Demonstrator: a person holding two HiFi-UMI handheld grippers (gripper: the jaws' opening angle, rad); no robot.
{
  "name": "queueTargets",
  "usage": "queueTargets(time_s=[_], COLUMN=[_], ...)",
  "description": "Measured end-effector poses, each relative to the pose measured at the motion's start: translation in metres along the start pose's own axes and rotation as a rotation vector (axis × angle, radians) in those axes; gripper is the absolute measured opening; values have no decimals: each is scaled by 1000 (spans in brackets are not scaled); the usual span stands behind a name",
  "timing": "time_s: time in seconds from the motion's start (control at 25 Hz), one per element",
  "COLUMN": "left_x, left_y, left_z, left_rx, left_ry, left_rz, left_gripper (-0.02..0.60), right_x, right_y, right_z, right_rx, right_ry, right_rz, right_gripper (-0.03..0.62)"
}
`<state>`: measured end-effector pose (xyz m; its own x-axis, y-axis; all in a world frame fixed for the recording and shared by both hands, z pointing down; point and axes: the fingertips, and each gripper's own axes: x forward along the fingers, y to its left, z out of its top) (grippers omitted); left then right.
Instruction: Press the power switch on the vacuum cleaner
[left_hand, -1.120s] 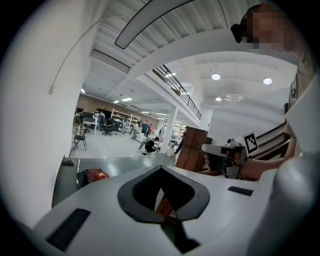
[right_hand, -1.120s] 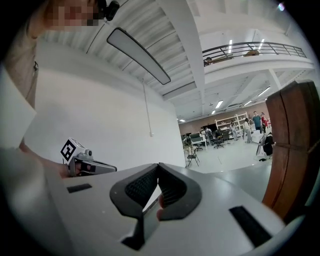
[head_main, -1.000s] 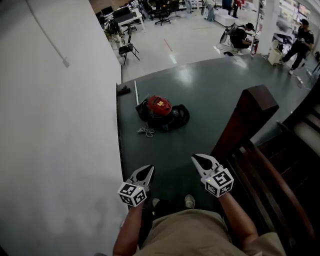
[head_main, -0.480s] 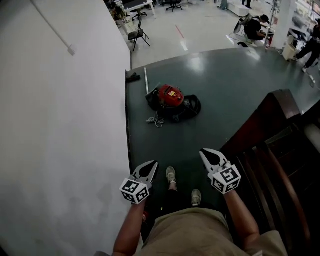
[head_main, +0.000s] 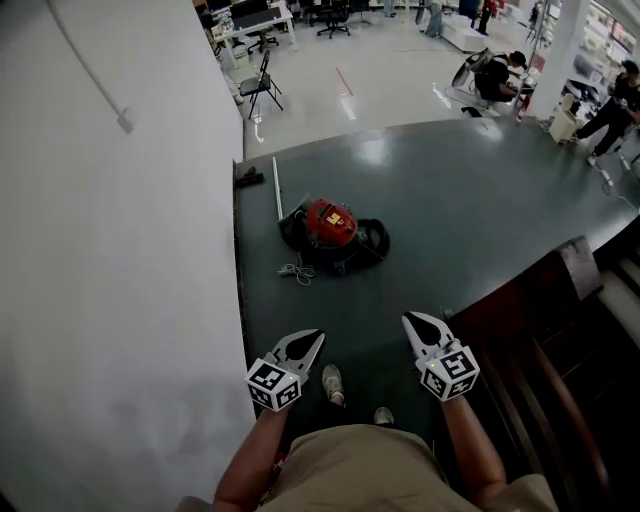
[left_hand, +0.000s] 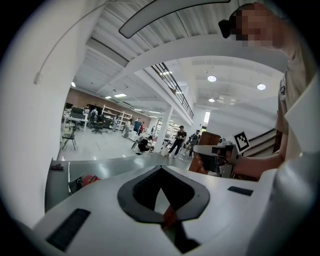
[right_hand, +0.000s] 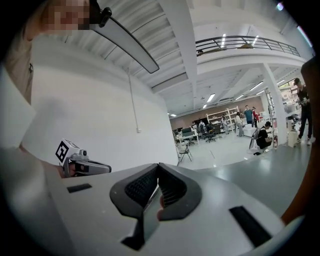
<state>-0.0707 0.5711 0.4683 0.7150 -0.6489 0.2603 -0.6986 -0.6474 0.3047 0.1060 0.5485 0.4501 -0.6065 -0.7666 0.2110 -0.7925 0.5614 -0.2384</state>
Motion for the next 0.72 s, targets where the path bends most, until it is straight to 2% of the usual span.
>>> queueTargets(time_s=[0.2, 0.44, 0.72], left_x=[18, 28, 53], left_y=[43, 95, 141], left_z=[28, 42, 54], left_rx=[39, 33, 44], left_ry=[13, 24, 37], left_rz=[-42, -64, -92], left_gripper=[5, 5, 5], right_x=[45, 89, 130], right_y=[-11, -24, -44], right_z=[22, 33, 34], right_rx=[0, 9, -3], right_ry=[-13, -21, -11], right_rz=[-45, -107, -142], right_gripper=[12, 12, 12])
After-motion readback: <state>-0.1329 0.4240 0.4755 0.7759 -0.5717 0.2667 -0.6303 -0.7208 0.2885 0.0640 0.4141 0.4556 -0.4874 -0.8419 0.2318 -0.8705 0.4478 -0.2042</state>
